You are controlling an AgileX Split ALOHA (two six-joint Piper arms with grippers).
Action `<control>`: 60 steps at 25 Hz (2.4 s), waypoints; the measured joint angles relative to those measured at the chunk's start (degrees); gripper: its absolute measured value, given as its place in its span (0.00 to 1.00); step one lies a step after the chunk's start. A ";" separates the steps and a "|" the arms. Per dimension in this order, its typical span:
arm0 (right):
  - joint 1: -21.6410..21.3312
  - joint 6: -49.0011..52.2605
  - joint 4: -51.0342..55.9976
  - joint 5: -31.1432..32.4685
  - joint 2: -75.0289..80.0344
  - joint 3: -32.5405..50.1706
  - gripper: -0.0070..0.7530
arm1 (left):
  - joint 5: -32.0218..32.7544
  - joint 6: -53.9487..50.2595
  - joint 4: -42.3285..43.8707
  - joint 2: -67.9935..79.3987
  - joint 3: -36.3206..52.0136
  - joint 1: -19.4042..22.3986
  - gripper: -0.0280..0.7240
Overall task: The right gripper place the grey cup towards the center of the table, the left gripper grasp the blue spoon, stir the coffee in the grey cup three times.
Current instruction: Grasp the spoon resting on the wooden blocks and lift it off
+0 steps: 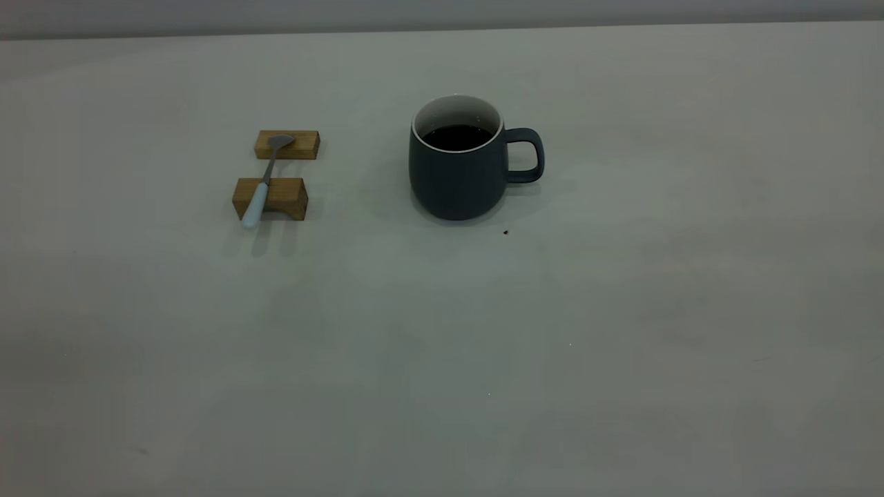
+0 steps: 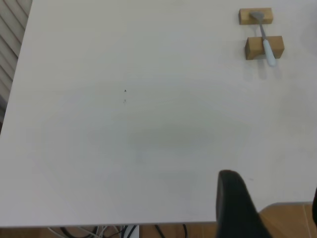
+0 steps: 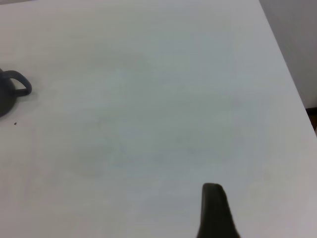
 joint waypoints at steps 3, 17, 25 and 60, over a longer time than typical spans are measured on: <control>0.00 0.00 0.00 0.01 -0.02 0.00 0.72 | 0.00 0.05 0.00 0.00 0.00 0.00 0.63; 0.00 0.04 0.05 0.06 -0.07 0.00 0.72 | 0.00 0.01 0.00 0.00 0.00 0.00 0.63; 0.00 0.04 0.05 0.06 -0.07 0.00 0.72 | 0.00 0.01 0.00 0.00 0.00 0.00 0.63; 0.00 0.04 0.05 0.06 -0.09 0.00 0.72 | -20.84 4.11 -9.54 74.45 -19.06 -0.37 0.83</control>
